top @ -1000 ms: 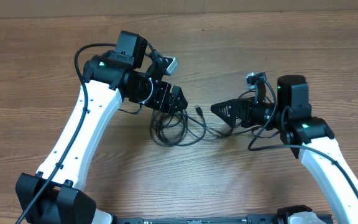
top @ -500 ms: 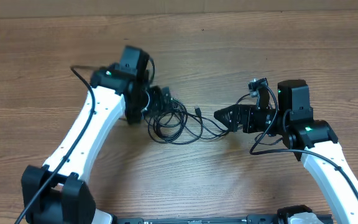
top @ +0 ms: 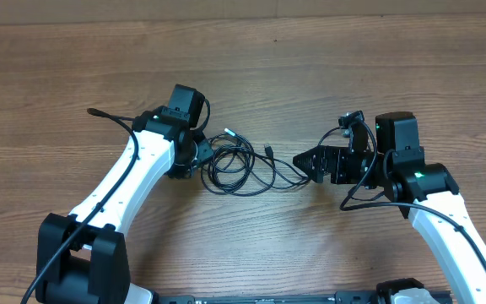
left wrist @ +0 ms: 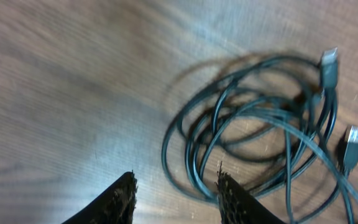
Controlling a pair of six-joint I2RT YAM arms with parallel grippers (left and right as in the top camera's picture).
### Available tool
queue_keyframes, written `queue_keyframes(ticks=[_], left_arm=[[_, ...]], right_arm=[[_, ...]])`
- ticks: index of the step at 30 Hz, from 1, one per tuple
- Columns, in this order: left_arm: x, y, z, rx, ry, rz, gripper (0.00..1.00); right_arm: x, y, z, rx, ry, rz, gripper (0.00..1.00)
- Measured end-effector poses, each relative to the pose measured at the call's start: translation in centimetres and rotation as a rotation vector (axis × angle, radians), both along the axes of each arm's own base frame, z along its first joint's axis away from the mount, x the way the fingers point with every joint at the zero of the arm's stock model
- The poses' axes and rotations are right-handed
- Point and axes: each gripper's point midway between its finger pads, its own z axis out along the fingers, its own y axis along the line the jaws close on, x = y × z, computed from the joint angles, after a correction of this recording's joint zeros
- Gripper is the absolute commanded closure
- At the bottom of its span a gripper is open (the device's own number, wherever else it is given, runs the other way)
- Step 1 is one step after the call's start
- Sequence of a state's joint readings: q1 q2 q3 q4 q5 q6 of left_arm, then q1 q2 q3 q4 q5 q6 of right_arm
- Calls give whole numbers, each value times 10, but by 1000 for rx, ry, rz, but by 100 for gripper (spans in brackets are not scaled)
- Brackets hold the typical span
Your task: Untangle cables
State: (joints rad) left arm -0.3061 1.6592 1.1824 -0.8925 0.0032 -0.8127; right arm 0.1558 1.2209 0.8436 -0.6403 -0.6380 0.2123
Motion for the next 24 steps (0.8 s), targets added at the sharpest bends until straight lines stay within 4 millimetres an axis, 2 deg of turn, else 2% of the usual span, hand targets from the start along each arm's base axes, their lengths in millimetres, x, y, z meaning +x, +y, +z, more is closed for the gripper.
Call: queue_keyframes(ticks=[4,9,13,19,24], left_arm=[[10,4,-1,29,-50,1,62],[10,7,-19,36,-73,2,63],[10,8,-33,34,-98,4,63],[24,2,-37,3,-179,5,60],[20,4,-48,2,-183,5,64]], right_arm=[[0,0,0,0,1,0,5],[0,0,0,-2,1,-2,5],[0,0,0,-3,0,-2,5],[1,-2,-1,-11,-1,-8,5],[1,-2,-1,-11,0,-9,5]])
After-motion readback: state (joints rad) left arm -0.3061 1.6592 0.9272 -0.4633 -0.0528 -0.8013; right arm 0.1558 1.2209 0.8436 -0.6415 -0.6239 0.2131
